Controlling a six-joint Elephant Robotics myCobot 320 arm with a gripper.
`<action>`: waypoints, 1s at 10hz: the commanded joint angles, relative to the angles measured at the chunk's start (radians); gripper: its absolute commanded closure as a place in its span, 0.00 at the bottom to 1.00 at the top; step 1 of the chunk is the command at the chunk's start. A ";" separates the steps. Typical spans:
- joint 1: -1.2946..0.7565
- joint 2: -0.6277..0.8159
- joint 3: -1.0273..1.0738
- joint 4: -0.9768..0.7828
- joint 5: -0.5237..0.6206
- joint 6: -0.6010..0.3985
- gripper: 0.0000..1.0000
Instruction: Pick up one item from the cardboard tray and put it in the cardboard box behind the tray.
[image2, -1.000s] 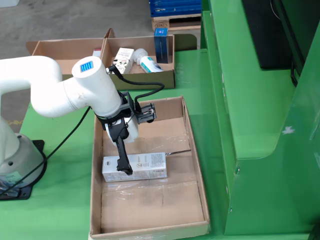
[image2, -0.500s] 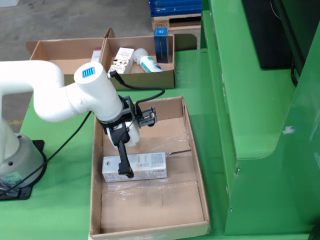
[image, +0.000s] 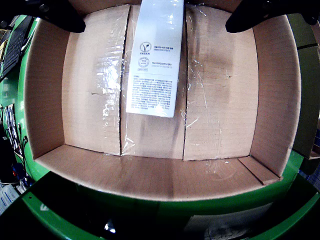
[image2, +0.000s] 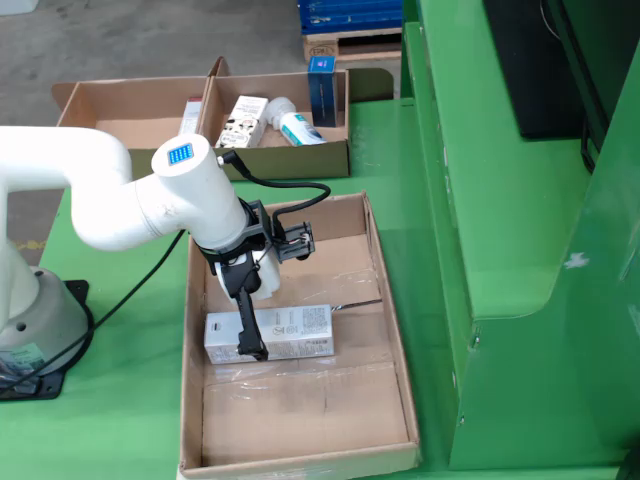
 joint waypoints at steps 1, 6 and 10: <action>0.000 0.007 -0.023 0.061 0.000 0.007 0.00; 0.002 -0.028 -0.068 0.125 0.004 0.009 0.00; 0.004 -0.057 -0.133 0.214 -0.001 0.017 0.00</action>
